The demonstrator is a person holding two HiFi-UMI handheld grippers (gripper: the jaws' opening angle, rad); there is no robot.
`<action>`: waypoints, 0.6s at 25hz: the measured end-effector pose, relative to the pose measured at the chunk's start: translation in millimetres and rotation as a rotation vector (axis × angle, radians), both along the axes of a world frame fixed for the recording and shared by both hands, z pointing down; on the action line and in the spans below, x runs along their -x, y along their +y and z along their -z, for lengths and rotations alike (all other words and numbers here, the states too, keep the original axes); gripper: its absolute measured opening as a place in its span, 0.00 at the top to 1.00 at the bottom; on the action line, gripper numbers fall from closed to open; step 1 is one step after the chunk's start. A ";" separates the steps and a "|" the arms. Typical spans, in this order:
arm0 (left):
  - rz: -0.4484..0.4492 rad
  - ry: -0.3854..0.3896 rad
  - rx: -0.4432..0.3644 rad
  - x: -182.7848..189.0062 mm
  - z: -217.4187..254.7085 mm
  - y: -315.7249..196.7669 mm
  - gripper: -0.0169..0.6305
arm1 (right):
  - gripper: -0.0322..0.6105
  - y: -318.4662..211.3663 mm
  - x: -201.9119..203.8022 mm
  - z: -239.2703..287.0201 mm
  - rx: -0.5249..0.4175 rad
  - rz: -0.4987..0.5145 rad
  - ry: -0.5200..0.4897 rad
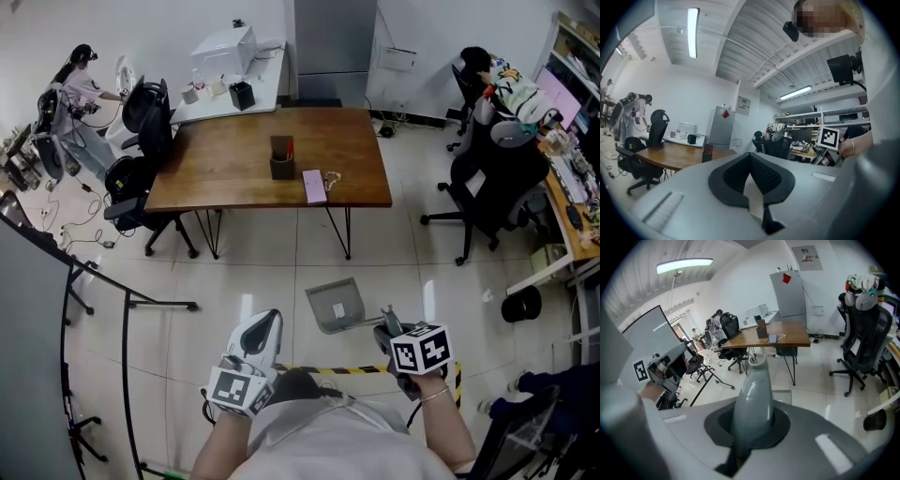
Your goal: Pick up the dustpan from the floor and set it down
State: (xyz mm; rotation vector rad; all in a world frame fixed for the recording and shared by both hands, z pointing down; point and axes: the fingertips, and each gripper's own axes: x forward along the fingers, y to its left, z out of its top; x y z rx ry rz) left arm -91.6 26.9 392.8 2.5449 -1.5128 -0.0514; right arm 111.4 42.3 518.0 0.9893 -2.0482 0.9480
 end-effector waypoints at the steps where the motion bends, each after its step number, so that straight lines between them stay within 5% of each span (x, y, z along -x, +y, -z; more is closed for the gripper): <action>1: 0.003 -0.002 0.006 0.7 -3.1 -5.4 0.95 | 0.95 -6.8 -1.2 -2.7 0.004 0.000 0.001; 15: -0.100 0.027 0.049 36.8 -23.1 -155.9 0.95 | 0.95 -113.4 18.8 -44.1 0.106 -0.101 0.016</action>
